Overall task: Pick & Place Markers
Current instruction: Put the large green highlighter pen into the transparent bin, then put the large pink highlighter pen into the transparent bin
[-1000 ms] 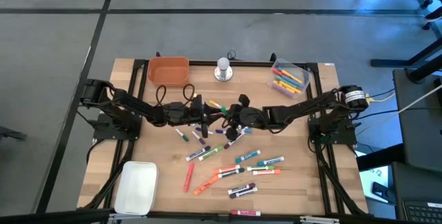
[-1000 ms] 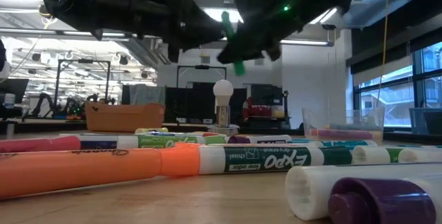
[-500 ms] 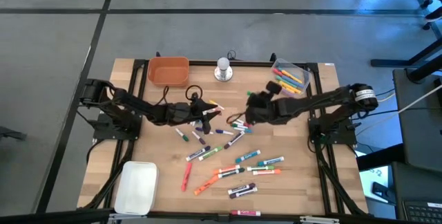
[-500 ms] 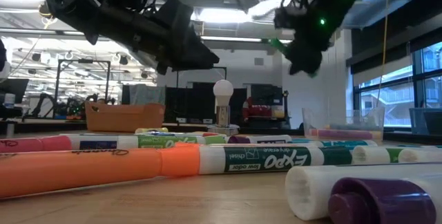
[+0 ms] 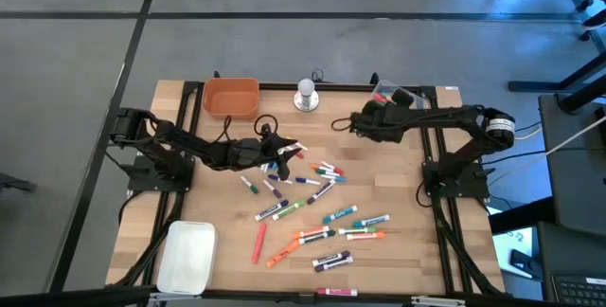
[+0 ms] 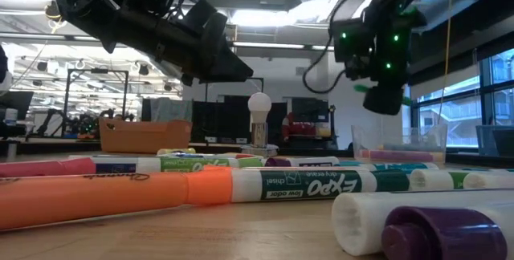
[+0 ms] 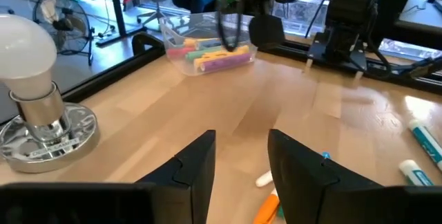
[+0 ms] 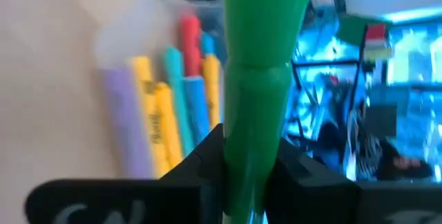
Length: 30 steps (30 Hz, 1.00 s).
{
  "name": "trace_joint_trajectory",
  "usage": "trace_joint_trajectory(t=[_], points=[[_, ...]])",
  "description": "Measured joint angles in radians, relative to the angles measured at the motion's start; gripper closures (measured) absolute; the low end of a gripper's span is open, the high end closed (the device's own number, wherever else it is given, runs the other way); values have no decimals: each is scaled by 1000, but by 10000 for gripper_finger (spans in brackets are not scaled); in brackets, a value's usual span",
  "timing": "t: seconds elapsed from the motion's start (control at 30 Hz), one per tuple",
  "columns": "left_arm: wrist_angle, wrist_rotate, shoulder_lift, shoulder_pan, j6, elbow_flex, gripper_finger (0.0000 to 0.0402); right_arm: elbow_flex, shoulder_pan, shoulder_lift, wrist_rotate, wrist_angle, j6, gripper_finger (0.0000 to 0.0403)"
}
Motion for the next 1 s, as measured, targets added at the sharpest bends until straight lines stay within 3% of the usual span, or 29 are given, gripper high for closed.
trace_joint_trajectory(t=[0.17,0.37,0.5,0.63,0.8,1.0], points=[[0,-1,0,0,50,0,276,-23,-97,0,42,8,2,330],[-2,-31,0,-3,60,0,271,-24,-142,0,50,6,20,178],[-44,-53,-8,-16,77,0,268,-24,-96,0,50,8,33,118],[-171,-50,-64,-27,77,1,268,-24,-28,-2,9,1,75,107],[-416,-43,-214,-70,16,1,267,-24,140,-4,-109,2,246,124],[-748,63,-307,-223,-315,-1,278,-24,418,-4,-1,80,353,151]])
